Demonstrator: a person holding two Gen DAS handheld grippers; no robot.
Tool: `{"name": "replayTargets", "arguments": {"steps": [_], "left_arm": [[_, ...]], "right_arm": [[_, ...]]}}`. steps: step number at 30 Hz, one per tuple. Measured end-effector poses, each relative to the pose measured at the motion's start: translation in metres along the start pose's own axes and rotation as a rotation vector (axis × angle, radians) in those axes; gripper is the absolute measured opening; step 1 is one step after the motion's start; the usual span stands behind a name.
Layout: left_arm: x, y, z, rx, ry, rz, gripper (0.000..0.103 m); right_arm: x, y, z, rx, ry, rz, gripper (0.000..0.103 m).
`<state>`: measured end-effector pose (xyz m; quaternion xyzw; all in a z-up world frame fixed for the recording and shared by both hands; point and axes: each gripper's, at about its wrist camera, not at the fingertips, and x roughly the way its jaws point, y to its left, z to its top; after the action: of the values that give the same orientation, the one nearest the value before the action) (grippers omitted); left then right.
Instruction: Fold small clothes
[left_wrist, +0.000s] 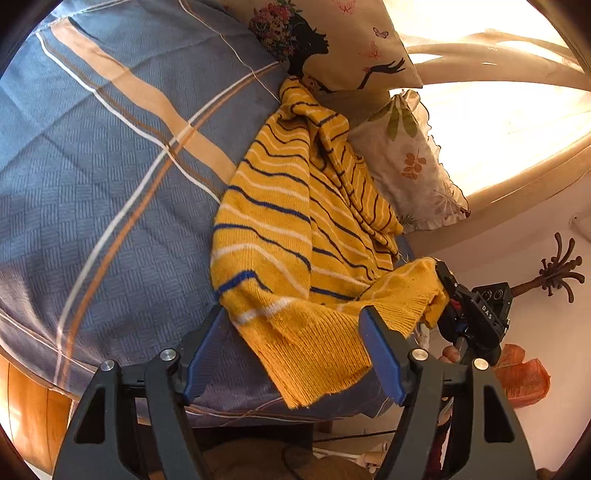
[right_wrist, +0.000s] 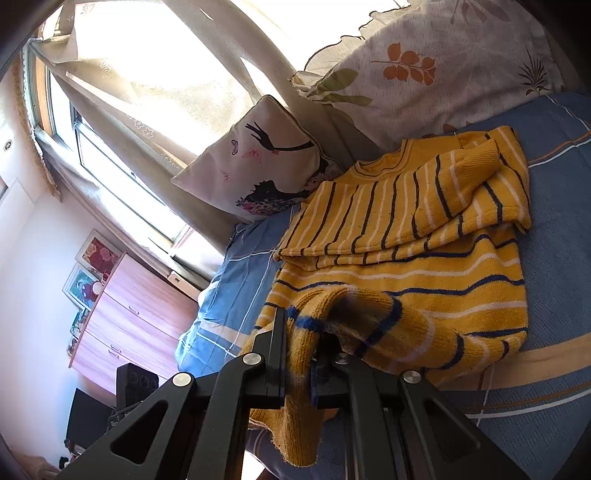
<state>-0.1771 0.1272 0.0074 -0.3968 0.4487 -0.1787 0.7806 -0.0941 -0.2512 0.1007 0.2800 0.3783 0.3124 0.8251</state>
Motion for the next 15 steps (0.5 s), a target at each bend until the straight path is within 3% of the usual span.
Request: {"name": "replayTargets", "arguments": {"steps": [6,7,8,10,15], "left_arm": [[0.02,-0.003,-0.006,-0.027,0.037,-0.027,0.073],[0.023,-0.004,-0.005,-0.032,0.041,-0.032,0.068],[0.027,-0.006,-0.004,-0.034,0.048,-0.048,0.046],[0.033,-0.014,0.002,-0.008,0.067,-0.071,0.017],[0.03,-0.044,0.036,0.06,-0.005,-0.07,0.015]], "right_arm": [[-0.007,0.004,-0.007,-0.011,-0.008,0.0,0.01],[-0.008,0.003,-0.007,-0.01,-0.008,0.001,0.01],[-0.009,0.002,-0.008,-0.009,-0.009,0.0,0.01],[-0.011,0.002,-0.008,-0.015,-0.012,-0.007,0.01],[-0.009,-0.002,0.007,-0.023,-0.014,-0.018,0.01]]}}
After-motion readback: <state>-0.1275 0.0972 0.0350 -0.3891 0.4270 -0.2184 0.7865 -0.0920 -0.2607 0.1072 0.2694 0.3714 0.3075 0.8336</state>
